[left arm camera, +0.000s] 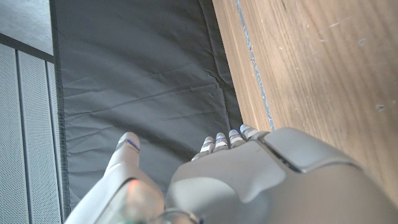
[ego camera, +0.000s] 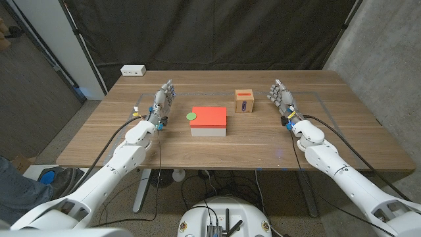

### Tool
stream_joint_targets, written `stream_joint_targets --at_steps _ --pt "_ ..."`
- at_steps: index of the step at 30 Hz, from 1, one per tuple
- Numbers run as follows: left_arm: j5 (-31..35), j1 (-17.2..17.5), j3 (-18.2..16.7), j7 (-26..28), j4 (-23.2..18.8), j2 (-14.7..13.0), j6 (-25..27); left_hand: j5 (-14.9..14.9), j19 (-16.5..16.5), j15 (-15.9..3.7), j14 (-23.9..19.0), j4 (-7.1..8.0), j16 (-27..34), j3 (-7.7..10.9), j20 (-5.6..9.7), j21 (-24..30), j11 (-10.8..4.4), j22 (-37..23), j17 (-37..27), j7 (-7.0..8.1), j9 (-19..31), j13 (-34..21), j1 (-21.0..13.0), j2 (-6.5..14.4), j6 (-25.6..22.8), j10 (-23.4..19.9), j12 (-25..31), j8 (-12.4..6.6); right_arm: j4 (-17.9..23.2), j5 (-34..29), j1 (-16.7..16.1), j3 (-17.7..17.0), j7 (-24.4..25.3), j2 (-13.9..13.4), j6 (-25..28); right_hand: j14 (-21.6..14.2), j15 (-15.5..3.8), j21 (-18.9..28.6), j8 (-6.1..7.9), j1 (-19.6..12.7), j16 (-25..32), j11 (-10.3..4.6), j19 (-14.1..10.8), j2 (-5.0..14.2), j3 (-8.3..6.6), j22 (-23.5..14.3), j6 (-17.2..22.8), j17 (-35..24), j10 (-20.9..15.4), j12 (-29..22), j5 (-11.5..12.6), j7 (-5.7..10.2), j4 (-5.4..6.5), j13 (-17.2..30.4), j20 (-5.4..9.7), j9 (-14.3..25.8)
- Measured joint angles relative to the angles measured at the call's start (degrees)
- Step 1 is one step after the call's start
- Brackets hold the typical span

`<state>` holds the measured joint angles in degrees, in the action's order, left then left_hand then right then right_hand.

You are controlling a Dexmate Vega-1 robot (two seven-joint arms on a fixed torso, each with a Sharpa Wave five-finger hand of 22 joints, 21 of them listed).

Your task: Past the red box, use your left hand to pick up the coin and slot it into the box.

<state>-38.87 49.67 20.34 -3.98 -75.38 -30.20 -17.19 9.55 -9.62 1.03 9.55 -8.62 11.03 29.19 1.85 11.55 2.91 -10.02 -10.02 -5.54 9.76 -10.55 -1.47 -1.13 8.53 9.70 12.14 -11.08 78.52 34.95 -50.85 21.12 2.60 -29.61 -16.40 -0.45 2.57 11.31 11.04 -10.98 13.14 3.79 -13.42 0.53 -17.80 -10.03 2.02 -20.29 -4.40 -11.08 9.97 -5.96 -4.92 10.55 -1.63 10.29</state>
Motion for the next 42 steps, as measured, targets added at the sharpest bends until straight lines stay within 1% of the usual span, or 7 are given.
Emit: stream_joint_targets --at_steps 10,16,21,25,32,36,42 --pt "-1.6 2.6 -1.2 -1.5 -2.6 -1.7 -0.7 0.0 0.0 0.0 0.0 0.0 0.4 0.0 0.0 0.3 -0.06 0.0 0.0 0.16 0.0 0.0 -0.2 0.2 -1.8 -0.4 0.4 -0.4 5.4 -2.2 -3.3 -0.2 4.4 -0.5 -0.1 -0.3 0.25 0.0 0.0 0.0 0.2 -0.1 0.0 0.02 0.0 0.0 0.0 0.1 -0.5 0.0 0.0 0.0 0.0 0.0 0.0 0.0" --pt "-2.0 4.8 -2.2 -0.4 -5.2 -2.6 -0.7 0.2 3.4 -0.67 -4.5 -0.49 1.3 0.98 0.17 1.6 -0.76 0.0 0.0 0.57 0.0 0.0 -1.8 1.6 -7.2 -6.6 1.7 -0.87 8.1 -3.3 -5.1 -0.5 6.2 -0.9 -0.6 -0.5 0.08 0.0 0.23 0.0 0.4 -0.1 -0.6 0.02 0.0 0.0 0.2 0.1 -1.1 -0.3 0.0 0.21 0.0 0.0 0.0 0.0" --pt "-2.1 6.8 -3.1 1.9 -7.7 -3.1 -0.6 0.4 11.1 -1.1 -13.8 -0.8 2.4 1.73 0.1 3.0 -1.42 -0.2 0.0 0.7 0.0 0.0 -3.3 1.4 -14.4 -14.8 2.8 -1.31 9.6 -3.8 -6.1 -0.7 7.0 -1.3 -0.9 -0.8 -0.22 0.0 0.22 0.0 0.4 -0.1 -0.6 0.02 0.0 0.0 0.2 0.1 -1.1 -0.4 0.0 0.21 0.0 0.0 0.0 0.0" --pt "-1.6 8.3 -3.8 5.5 -10.0 -3.6 0.7 0.4 20.3 -1.82 -23.8 -0.87 3.7 2.29 0.24 5.5 -1.71 -0.5 -0.3 0.42 0.0 0.0 -4.3 1.1 -19.2 -22.2 3.6 -1.32 10.6 -4.0 -7.1 -1.0 7.4 -1.7 -1.2 -1.1 0.06 0.0 0.22 0.0 0.4 -0.1 -0.6 0.02 0.0 0.0 0.5 0.1 -1.1 -0.4 0.0 0.53 0.0 0.0 0.0 0.0" --pt "-0.1 11.1 -5.0 12.3 -15.6 -5.1 4.5 0.4 32.8 -3.42 -38.8 -0.69 6.0 3.42 -1.55 10.6 -1.78 -2.1 -0.5 0.59 0.3 -0.3 -4.8 0.9 -22.9 -34.8 5.1 -0.39 11.2 -3.8 -8.0 -1.6 7.2 -2.1 -1.8 -1.1 0.07 0.0 0.22 0.0 0.4 -0.2 -0.6 0.02 0.0 0.0 0.5 0.1 -1.7 -0.4 0.0 0.53 0.0 0.0 0.0 0.0" --pt "0.8 12.4 -5.7 16.6 -18.8 -6.0 7.5 0.4 39.4 -4.32 -47.8 -0.26 8.2 3.85 -0.57 15.0 -1.5 -4.0 -1.1 0.45 0.3 -0.5 -4.8 0.9 -24.5 -43.2 6.4 -0.22 11.2 -3.2 -8.4 -2.0 6.7 -2.4 -2.0 -1.1 0.07 0.0 0.22 0.0 0.4 -0.2 -0.6 0.02 0.0 0.0 0.5 0.1 -1.6 -0.4 0.0 0.53 0.0 0.0 0.0 0.0" --pt "1.9 14.1 -6.6 21.2 -22.8 -7.0 11.1 0.4 48.7 -7.32 -61.8 -0.29 13.9 4.44 1.6 22.9 -3.85 -8.7 -3.1 -0.19 0.3 -1.4 -4.1 1.6 -26.9 -56.6 9.2 -0.22 11.5 -1.7 -8.9 -2.6 5.6 -3.1 -1.7 -1.1 0.07 0.0 0.22 0.0 0.4 -0.09 -0.6 0.02 0.2 0.0 0.8 0.1 -1.8 -0.4 0.0 0.83 -0.2 0.0 0.0 0.0"
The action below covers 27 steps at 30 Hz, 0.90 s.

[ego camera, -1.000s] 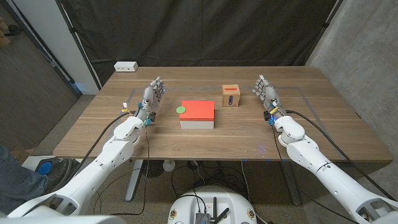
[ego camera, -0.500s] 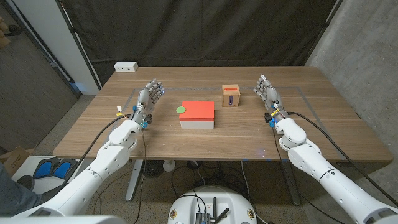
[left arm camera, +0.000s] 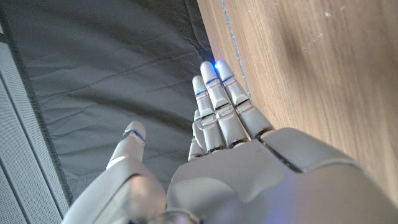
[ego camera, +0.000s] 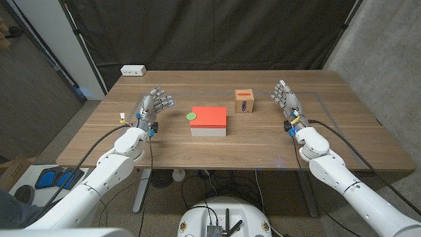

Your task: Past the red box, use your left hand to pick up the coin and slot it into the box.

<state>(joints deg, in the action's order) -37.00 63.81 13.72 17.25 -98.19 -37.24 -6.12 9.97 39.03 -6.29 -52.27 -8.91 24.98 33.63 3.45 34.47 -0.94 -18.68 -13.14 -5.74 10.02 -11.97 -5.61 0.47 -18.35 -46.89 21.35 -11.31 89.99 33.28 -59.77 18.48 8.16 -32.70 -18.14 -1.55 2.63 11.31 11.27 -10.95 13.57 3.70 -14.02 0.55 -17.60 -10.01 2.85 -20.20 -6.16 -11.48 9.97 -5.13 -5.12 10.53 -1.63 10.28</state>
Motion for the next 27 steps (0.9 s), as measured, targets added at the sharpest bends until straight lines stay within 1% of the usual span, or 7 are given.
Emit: stream_joint_targets --at_steps 5,11,16,18,20,23,27 --pt "0.6 1.2 -0.6 4.6 -2.3 -0.6 4.3 0.0 5.3 -3.17 -10.1 -0.3 5.3 0.58 1.08 6.8 -2.05 -5.2 -2.0 -0.34 0.0 -1.7 0.4 -0.4 -2.7 -9.3 2.7 0.0 1.2 0.9 -0.8 -0.8 -0.8 -1.4 0.9 0.0 0.0 0.0 0.0 0.0 0.0 0.09 -0.3 0.01 -0.22 0.0 0.0 0.3 -0.1 0.0 0.0 0.0 -0.21 0.0 -0.31 0.0" --pt "-0.1 2.1 -1.6 5.8 -3.9 -1.4 6.8 0.0 9.4 -5.37 -17.5 -0.5 10.5 1.56 2.46 13.6 -4.94 -11.2 -4.5 -0.59 0.0 -4.0 0.9 -0.9 -5.6 -17.7 5.5 0.0 2.3 0.8 -1.4 -1.2 -0.4 -2.0 1.4 0.0 0.0 0.0 0.0 -0.2 0.0 0.09 -0.3 0.23 -0.22 0.0 0.0 0.3 -0.1 0.0 0.0 0.0 -0.22 0.0 -0.31 0.0" --pt "-2.2 2.5 -2.5 6.0 -5.0 -2.5 10.5 0.2 12.4 -6.12 -23.4 -1.24 16.5 3.58 3.33 19.2 -8.14 -16.1 -8.4 -0.92 0.0 -8.0 -0.7 -2.5 -8.8 -28.4 10.2 0.0 3.2 0.1 -2.1 -1.3 1.2 -1.8 1.4 0.0 0.0 0.0 0.0 -0.2 0.0 0.09 -0.3 0.23 -0.41 0.0 0.0 0.3 -0.1 0.0 0.0 0.0 -0.4 0.0 -0.31 0.0" --pt "-2.4 2.5 -2.7 6.0 -5.3 -2.7 10.7 0.2 12.6 -6.25 -24.6 -1.64 19.1 4.28 3.54 21.3 -8.85 -18.4 -10.5 -0.77 0.0 -10.4 -2.3 -3.4 -9.9 -31.8 12.9 0.0 3.3 -0.2 -2.1 -1.4 1.6 -1.8 1.4 0.0 0.0 0.0 0.0 -0.2 0.0 0.09 -0.3 0.23 -0.32 0.0 0.0 0.3 -0.1 0.0 0.0 0.0 -0.49 0.0 -0.31 0.0" --pt "-4.2 2.7 -3.3 5.9 -5.9 -3.1 12.8 0.2 12.7 -6.2 -24.8 -1.78 21.3 4.77 3.6 23.3 -9.43 -20.7 -12.2 -0.36 0.2 -13.5 -4.7 -4.3 -11.3 -33.8 17.0 0.0 3.6 -0.6 -2.4 -1.4 2.3 -1.3 1.4 -0.2 0.15 0.0 0.0 -0.2 0.0 0.09 -0.3 0.23 -0.18 0.0 0.0 0.3 -0.1 0.0 0.0 0.0 -0.64 0.0 -0.31 0.0" --pt "-5.8 2.9 -4.0 6.0 -6.5 -3.5 14.4 0.3 11.8 -6.2 -24.8 -1.76 24.1 4.89 3.41 25.6 -10.12 -23.1 -13.1 0.29 0.3 -18.5 -8.5 -5.6 -13.9 -34.5 24.0 0.0 3.7 -1.2 -2.5 -1.3 3.0 -1.0 1.3 -0.2 0.25 0.0 0.0 -0.5 0.0 0.09 -0.3 0.5 -0.18 0.0 0.0 0.3 -0.1 0.0 0.0 0.0 -0.64 0.0 -0.31 0.0" --pt "-7.7 3.4 -5.0 6.3 -7.8 -4.1 16.3 0.4 11.5 -6.2 -24.8 -1.76 25.1 4.89 3.31 26.4 -10.55 -23.7 -13.3 0.76 0.3 -20.3 -10.2 -5.8 -15.1 -34.1 26.7 0.0 4.0 -1.9 -2.8 -1.3 4.0 -0.7 1.1 -0.2 0.25 0.0 0.0 -0.6 0.0 0.09 -0.3 0.6 -0.41 0.0 0.0 0.3 -0.1 0.0 0.0 0.0 -0.87 0.0 -0.31 0.0"
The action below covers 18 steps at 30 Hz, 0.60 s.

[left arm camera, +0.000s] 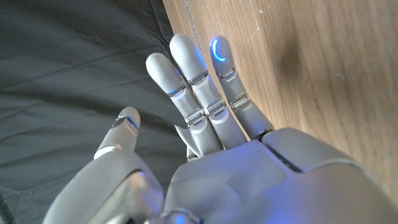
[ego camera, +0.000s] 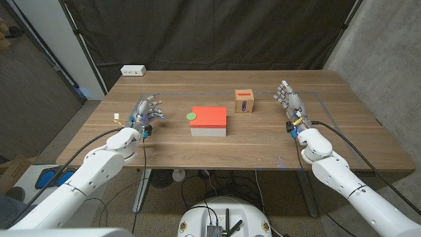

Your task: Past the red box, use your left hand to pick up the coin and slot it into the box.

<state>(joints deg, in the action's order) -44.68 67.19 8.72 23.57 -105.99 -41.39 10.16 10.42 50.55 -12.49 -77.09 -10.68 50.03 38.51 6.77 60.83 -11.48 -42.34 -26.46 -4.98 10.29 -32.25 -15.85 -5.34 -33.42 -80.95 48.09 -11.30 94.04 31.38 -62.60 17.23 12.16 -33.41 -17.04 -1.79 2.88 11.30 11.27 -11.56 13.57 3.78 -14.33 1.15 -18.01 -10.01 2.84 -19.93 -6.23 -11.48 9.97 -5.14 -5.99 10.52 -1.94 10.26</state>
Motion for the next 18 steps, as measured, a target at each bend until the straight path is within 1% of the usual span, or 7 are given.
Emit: stream_joint_targets --at_steps 3,7,10,11,15,16,18 --pt "-1.7 0.3 -0.6 0.5 -0.8 -0.5 1.9 0.4 -0.2 0.0 0.0 0.0 0.7 0.0 -0.16 0.4 0.0 -0.2 0.0 0.1 0.1 -0.3 -1.6 0.9 -1.5 0.0 1.1 0.0 0.3 -0.4 -0.3 0.0 0.5 0.1 -0.1 0.0 0.0 0.0 0.0 0.0 0.0 0.0 0.0 0.0 0.0 0.0 0.0 0.0 0.0 0.0 0.0 0.0 0.0 0.0 0.0 0.0" --pt "-3.7 0.7 -1.7 1.1 -2.4 -1.2 4.0 1.5 -0.2 0.0 0.0 -0.07 1.9 0.55 -0.21 1.2 0.0 -0.2 0.1 0.09 0.3 0.0 -5.2 2.2 -3.6 0.0 2.5 0.0 0.6 -0.7 -0.7 -0.2 1.2 0.1 -0.3 0.0 0.0 0.0 0.0 -0.1 0.0 0.01 0.0 0.13 -0.17 0.0 0.3 0.0 -0.6 0.0 0.0 0.3 -0.17 0.0 0.0 0.0" --pt "-5.8 1.2 -2.6 1.9 -3.6 -1.8 6.1 2.2 -0.2 0.16 -0.1 -0.39 2.6 0.87 -0.21 1.6 0.0 0.1 0.3 0.69 0.3 0.5 -7.6 2.7 -5.2 0.0 3.4 0.0 1.0 -0.8 -1.2 -0.5 1.5 0.1 -0.5 0.0 0.0 0.0 0.0 -0.3 0.0 0.01 0.0 0.3 -0.23 0.0 0.3 0.3 -0.6 0.0 0.0 0.3 -0.23 0.0 0.0 0.0" --pt "-7.3 1.3 -2.9 2.5 -4.0 -1.9 7.6 2.4 -0.2 0.24 -0.2 -0.39 2.9 0.87 -0.21 1.9 0.0 0.2 0.4 0.8 0.3 0.6 -8.6 2.7 -5.9 0.0 3.9 0.0 1.1 -0.8 -1.5 -0.6 1.6 0.1 -0.5 0.0 0.0 0.0 0.0 -0.3 0.0 0.01 0.0 0.3 -0.23 0.0 0.3 0.3 -0.6 0.0 0.0 0.3 -0.23 0.0 0.0 0.0" --pt "-10.0 1.7 -4.0 3.6 -5.3 -2.6 10.2 3.4 -0.2 0.31 -0.3 -0.79 4.0 1.26 -0.21 2.5 0.0 0.6 0.9 1.12 0.5 1.3 -13.1 2.1 -7.7 0.0 5.6 0.0 1.5 -0.9 -2.2 -1.0 1.9 -0.1 -0.6 -0.2 0.19 0.0 0.0 -0.3 0.0 0.01 0.0 0.3 0.0 0.0 0.3 0.3 -0.6 0.0 0.0 0.3 -0.46 0.0 0.0 0.0" --pt "-11.0 1.8 -4.5 4.1 -6.0 -2.9 11.1 3.6 -0.2 0.31 -0.3 -0.78 4.3 1.26 -0.21 2.9 0.0 0.7 0.9 0.95 0.5 1.4 -14.3 1.8 -7.9 0.0 6.0 0.0 1.6 -0.9 -2.4 -1.1 2.0 -0.1 -0.6 -0.2 0.19 0.0 0.0 -0.3 0.0 0.01 0.0 0.3 0.01 0.0 0.3 0.3 -0.6 0.0 0.0 0.3 -0.46 0.0 0.0 0.0" --pt "-12.0 2.0 -5.2 4.5 -6.7 -3.3 12.0 3.6 -0.2 0.31 -0.3 -0.79 4.9 1.26 -0.21 3.3 0.01 1.0 1.3 1.3 0.5 1.8 -17.3 1.1 -8.9 0.0 6.9 0.0 1.8 -0.9 -2.8 -1.3 2.1 -0.2 -0.7 -0.2 0.19 0.0 0.0 -0.3 0.0 0.01 0.0 0.3 -0.14 0.0 0.3 0.3 -0.6 0.0 0.0 0.3 -0.61 0.0 0.0 0.0"
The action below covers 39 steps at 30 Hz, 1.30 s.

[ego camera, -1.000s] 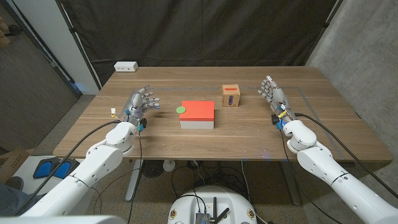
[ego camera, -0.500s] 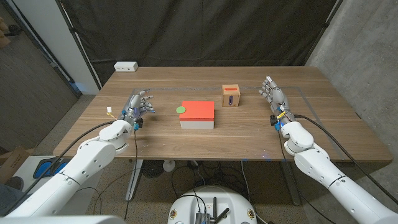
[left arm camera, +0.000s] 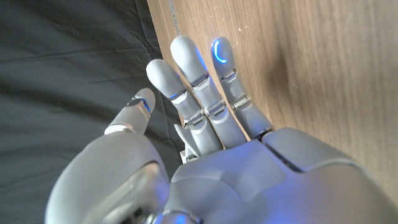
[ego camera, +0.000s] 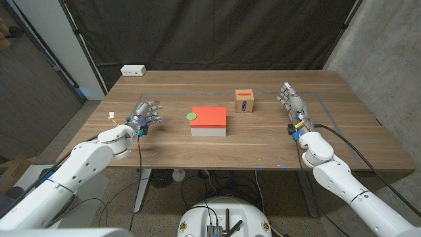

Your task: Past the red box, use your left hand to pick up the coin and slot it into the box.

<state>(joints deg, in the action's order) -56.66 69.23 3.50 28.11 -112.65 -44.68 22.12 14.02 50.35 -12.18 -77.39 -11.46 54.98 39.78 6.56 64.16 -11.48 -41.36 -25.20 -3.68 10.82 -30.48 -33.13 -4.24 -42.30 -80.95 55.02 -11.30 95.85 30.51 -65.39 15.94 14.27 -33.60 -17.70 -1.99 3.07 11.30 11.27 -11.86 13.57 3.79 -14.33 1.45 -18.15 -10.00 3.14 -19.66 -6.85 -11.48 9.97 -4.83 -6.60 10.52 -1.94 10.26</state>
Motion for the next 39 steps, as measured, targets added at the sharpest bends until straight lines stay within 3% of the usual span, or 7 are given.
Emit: stream_joint_targets --at_steps 3,8,15,21,25,32,39 --pt "-2.6 0.2 -0.9 1.2 -0.7 -0.5 2.1 0.4 0.1 -0.12 -0.1 0.0 1.2 -0.04 0.02 0.8 -0.02 0.7 0.6 0.9 0.3 0.4 -4.7 -1.2 -1.3 0.0 1.8 0.0 0.1 0.0 -0.3 -0.1 0.1 -0.1 0.0 0.0 0.0 0.0 0.0 0.0 0.0 0.0 0.0 0.0 -0.08 0.0 0.0 0.0 0.0 0.0 0.0 0.0 -0.08 0.0 0.0 0.0" --pt "-6.2 0.5 -2.5 2.9 -1.9 -1.8 5.1 0.4 1.8 -0.18 -1.9 0.57 4.9 -3.11 0.51 3.3 -0.4 1.2 0.7 2.07 1.3 -0.9 -12.1 -2.7 -3.5 -0.4 6.8 -0.44 0.4 0.0 -0.9 -0.3 0.2 -0.2 -0.1 0.0 0.0 0.0 0.0 -0.3 0.0 0.09 -0.1 0.3 -0.07 0.0 0.1 0.0 -0.5 0.0 0.0 0.07 -0.08 0.0 -0.13 0.0" --pt "-10.9 0.0 -3.7 4.6 -2.7 -4.3 9.8 0.4 5.8 -0.1 -3.0 1.47 17.9 -7.58 1.67 8.9 -0.4 0.6 -6.7 3.05 4.3 -3.0 -17.8 -1.8 -4.7 -0.4 14.0 -1.21 0.7 0.0 -1.7 -0.4 0.3 -0.2 -0.2 0.0 0.0 0.0 0.0 -0.3 0.0 0.1 -0.2 0.3 -0.07 0.0 0.3 0.0 -0.5 0.0 0.0 0.26 -0.08 0.0 -0.21 0.0" --pt "-14.2 -0.9 -4.1 4.4 -2.7 -6.7 13.4 0.6 8.9 -0.1 -3.0 1.76 22.2 -8.08 3.11 16.6 -0.4 -7.8 -8.1 3.05 6.3 -2.6 -18.8 -0.9 -4.7 -0.4 16.9 -1.63 1.0 0.0 -2.2 -0.5 0.5 -0.2 -0.2 0.0 0.0 0.0 0.0 -0.3 0.0 0.1 -0.2 0.3 0.16 0.0 0.3 0.0 -0.5 0.0 0.0 0.25 -0.32 0.0 -0.21 0.0" --pt "-14.9 -1.7 -4.1 4.0 -2.1 -8.5 14.1 0.8 9.0 -0.1 -3.0 2.42 23.8 -6.85 3.17 19.3 -0.4 -13.6 -8.4 3.07 7.3 -2.4 -17.8 0.1 -4.6 -0.4 18.4 -1.75 1.0 -0.1 -2.3 -0.5 0.7 -0.2 -0.2 -0.1 -0.05 0.0 0.0 -0.3 0.0 -0.1 -0.2 0.3 -0.1 0.0 0.3 0.0 -0.7 0.0 0.0 0.25 -0.58 0.0 -0.21 0.0" --pt "-19.8 -2.7 -4.1 0.0 -0.5 -10.4 17.8 0.8 9.0 -0.01 -2.4 2.36 25.0 -5.68 3.16 19.6 -0.39 -17.8 -7.4 2.95 7.9 -2.2 -16.9 1.0 -4.1 -0.4 19.9 -1.76 1.3 -0.2 -3.3 -0.9 0.9 -0.4 -0.2 -0.3 -0.31 0.0 0.0 -0.3 0.0 0.2 -0.2 0.3 -0.1 0.0 0.2 0.0 -1.0 0.0 0.0 0.25 -0.58 0.0 -0.21 0.0" --pt "-23.3 -3.4 -4.2 -1.9 1.2 -11.2 18.7 1.1 9.0 0.0 -2.4 2.16 26.2 -4.86 3.16 17.7 -0.39 -19.8 -5.7 2.38 8.5 -1.7 -14.4 0.2 -3.6 0.2 20.7 -1.82 1.6 -0.4 -3.7 -1.1 1.0 -0.8 -0.1 -0.3 -0.31 0.0 0.0 -0.3 0.0 0.2 -0.2 0.3 -0.1 0.0 0.4 0.0 -1.0 0.0 0.0 0.42 -0.58 0.0 -0.21 0.0"
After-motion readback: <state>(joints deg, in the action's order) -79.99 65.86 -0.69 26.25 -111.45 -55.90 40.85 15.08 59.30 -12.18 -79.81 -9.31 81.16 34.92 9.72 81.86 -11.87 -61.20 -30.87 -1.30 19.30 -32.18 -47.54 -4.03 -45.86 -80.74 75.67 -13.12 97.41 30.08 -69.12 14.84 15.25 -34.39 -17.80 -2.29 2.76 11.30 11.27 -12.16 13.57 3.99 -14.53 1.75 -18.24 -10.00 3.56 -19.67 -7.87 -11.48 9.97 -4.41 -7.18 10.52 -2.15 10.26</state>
